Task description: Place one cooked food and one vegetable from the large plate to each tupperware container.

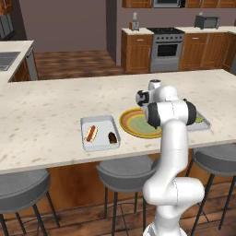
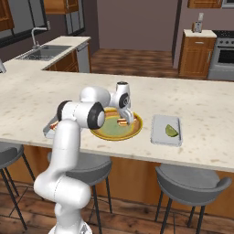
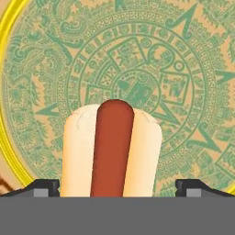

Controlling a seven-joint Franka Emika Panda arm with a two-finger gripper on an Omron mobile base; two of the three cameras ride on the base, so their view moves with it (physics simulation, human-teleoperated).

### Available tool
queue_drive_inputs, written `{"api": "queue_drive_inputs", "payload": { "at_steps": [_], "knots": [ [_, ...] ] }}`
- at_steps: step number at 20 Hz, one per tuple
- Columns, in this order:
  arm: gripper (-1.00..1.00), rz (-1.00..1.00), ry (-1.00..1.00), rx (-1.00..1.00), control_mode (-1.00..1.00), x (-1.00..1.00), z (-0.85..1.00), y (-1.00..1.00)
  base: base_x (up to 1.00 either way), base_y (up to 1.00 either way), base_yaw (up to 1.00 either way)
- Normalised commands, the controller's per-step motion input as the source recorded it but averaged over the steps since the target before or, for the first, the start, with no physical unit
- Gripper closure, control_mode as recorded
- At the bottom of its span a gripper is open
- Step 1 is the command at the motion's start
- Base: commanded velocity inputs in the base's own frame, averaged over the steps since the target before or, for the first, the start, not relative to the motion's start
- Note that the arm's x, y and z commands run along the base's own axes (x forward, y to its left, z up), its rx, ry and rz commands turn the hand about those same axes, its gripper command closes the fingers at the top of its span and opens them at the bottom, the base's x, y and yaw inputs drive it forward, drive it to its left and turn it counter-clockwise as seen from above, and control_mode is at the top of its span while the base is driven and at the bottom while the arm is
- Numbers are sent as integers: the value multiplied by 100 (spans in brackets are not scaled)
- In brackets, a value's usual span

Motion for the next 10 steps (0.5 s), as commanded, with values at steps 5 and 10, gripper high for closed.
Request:
{"api": "queue_drive_inputs", "payload": {
  "at_steps": [5, 10],
  "knots": [
    [-100, 1, 3, 0, -100, 1, -2, 0, 0, 0, 0],
    [-100, 0, 6, 0, -100, -7, -12, 0, 0, 0, 0]
  ]
}}
